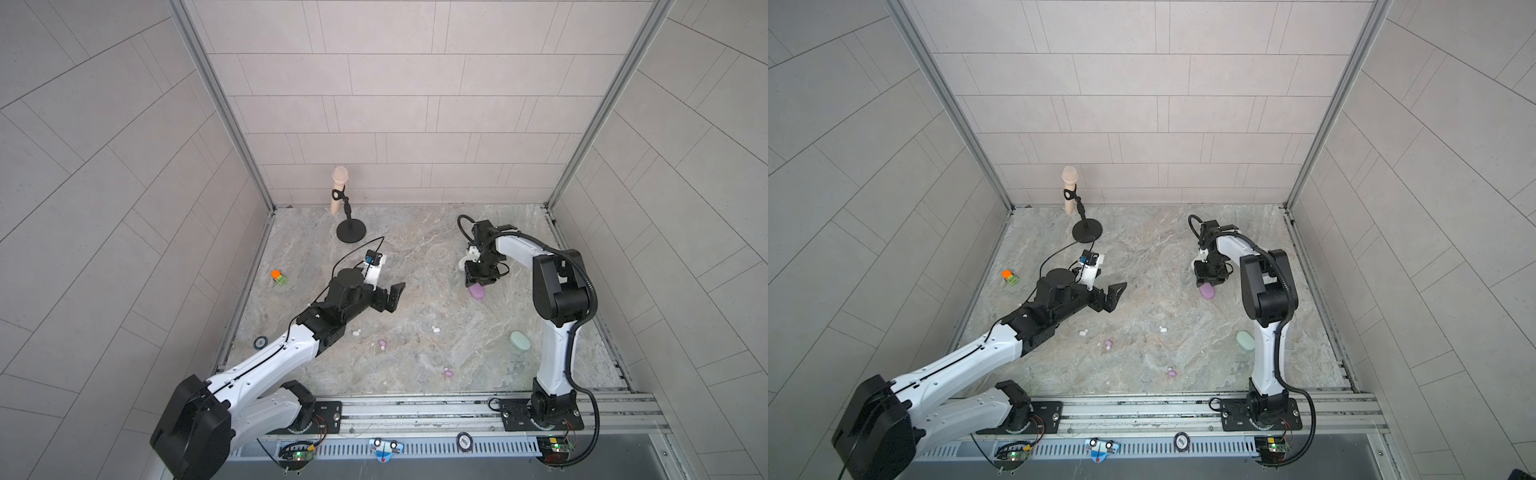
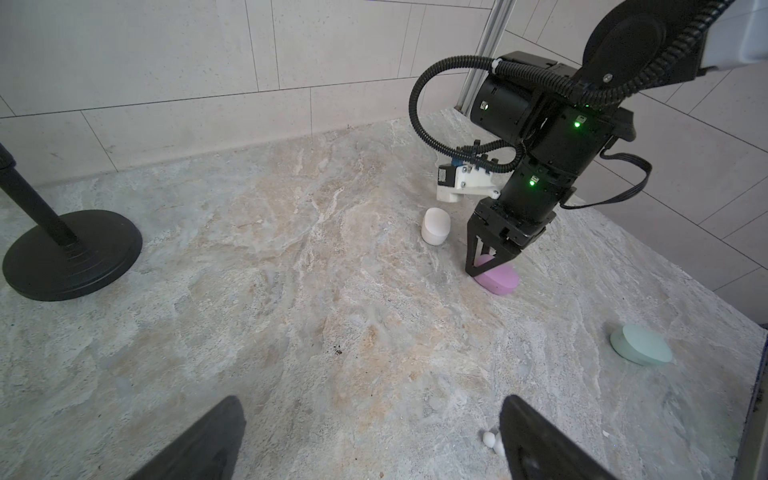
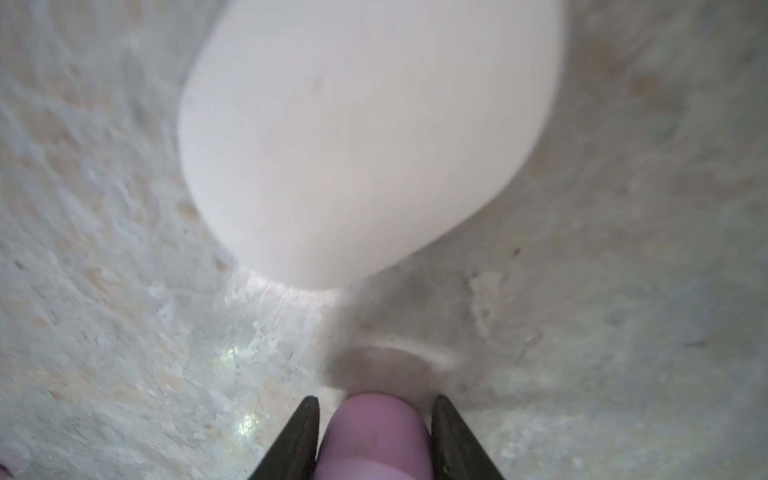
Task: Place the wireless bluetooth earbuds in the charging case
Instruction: 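Lift the pink oval case with the right gripper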
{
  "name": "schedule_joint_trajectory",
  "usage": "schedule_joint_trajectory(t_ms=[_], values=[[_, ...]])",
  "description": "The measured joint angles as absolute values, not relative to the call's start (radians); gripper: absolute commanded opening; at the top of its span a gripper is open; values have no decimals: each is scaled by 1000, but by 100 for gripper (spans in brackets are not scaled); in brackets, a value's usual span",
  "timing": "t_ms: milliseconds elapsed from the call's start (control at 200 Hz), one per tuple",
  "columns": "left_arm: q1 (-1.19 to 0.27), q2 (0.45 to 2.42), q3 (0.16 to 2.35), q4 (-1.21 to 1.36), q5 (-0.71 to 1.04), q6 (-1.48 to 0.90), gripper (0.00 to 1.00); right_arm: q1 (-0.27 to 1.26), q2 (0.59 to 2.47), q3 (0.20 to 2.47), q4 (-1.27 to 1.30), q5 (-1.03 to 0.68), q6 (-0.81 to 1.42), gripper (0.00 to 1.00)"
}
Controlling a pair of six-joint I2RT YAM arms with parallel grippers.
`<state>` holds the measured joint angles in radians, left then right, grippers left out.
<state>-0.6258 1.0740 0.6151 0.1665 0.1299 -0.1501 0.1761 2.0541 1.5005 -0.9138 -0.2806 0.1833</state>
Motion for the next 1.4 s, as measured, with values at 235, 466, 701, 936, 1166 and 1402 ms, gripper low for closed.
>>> schedule_joint_trajectory(t_ms=[235,466,701,936,1166,1402], values=[[-626,1071,615,167,132,-153,100,282,2001,1425,-939,-203,166,61],[-626,1068,615,167,133,-154,100,323,1880,1279,-916,-105,196,75],[-626,1066,615,167,136,-159,100,329,1804,1186,-884,-29,222,77],[-626,1064,615,166,136,-160,100,333,1803,1164,-874,59,244,79],[-626,1053,615,167,136,-160,100,326,1766,1164,-871,97,256,80],[-626,1053,615,167,138,-161,100,321,1692,1172,-876,23,329,85]])
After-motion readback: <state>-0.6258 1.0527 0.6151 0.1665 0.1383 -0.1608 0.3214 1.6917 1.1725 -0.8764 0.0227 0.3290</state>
